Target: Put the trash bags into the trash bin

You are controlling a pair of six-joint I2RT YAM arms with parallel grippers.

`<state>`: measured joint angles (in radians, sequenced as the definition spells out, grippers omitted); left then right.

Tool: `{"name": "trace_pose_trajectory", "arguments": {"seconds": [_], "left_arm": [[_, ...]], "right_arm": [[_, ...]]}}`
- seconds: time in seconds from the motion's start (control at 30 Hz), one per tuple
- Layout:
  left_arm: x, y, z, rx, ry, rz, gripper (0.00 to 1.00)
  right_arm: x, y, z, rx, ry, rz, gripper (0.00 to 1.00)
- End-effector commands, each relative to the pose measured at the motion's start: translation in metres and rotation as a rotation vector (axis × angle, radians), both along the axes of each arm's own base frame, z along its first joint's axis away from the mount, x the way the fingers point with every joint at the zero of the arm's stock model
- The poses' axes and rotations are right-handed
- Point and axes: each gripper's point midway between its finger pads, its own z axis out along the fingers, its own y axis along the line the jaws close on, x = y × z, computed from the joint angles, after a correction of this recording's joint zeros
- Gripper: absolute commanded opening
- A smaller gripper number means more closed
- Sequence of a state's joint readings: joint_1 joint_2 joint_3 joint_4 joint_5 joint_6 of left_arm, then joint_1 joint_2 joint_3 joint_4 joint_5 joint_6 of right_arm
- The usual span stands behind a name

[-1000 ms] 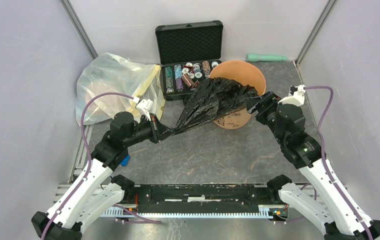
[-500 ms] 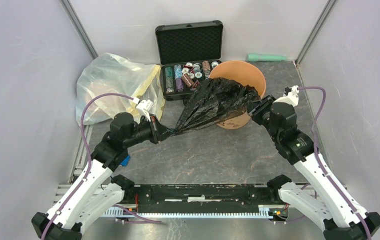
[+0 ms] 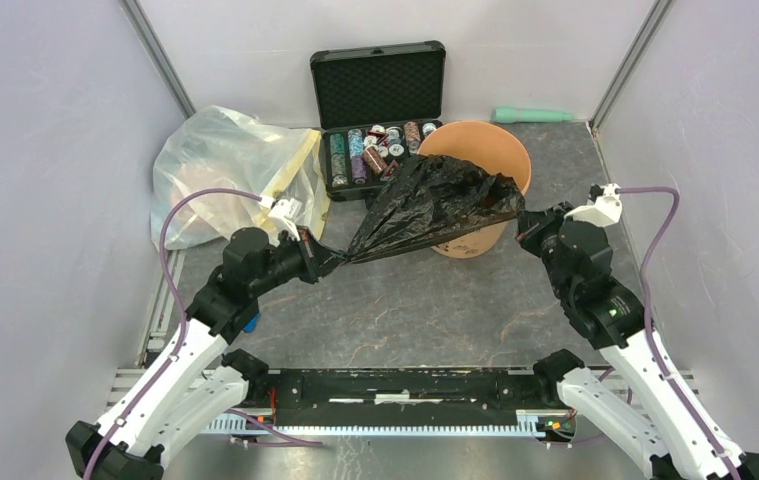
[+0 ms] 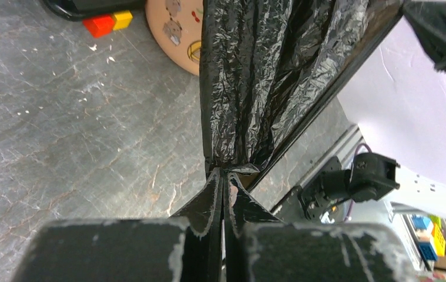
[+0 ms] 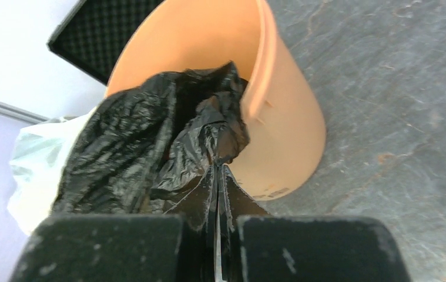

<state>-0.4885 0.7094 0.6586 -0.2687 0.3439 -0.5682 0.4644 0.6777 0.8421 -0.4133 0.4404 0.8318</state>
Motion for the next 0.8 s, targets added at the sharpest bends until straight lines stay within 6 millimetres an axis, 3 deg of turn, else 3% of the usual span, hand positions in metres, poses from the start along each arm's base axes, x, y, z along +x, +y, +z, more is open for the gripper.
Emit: {"name": "trace_pose_trajectory", "arguments": {"seconds": [0.0,0.17,0.3,0.4,0.77], "left_arm": [[0.024,-0.002,0.011,-0.102,-0.043,0.099,0.02],[0.043,-0.018,0.008,-0.133,-0.046,0.074,0.02],[0.069,-0.022,-0.005,-0.101,-0.041,0.12,0.02],[0.091,-0.026,-0.003,-0.105,-0.072,0.156,0.03],[0.157,-0.058,0.001,-0.096,-0.096,0.164,0.09]], "right_arm": [[-0.01,-0.031,-0.034,-0.137,0.064,-0.1,0.0],[-0.017,-0.045,-0.062,-0.204,0.108,-0.147,0.0],[-0.016,-0.059,-0.076,-0.262,0.128,-0.218,0.0],[-0.012,-0.074,-0.083,-0.313,0.14,-0.313,0.0],[0.001,-0.103,-0.076,-0.431,0.156,-0.498,0.0]]}}
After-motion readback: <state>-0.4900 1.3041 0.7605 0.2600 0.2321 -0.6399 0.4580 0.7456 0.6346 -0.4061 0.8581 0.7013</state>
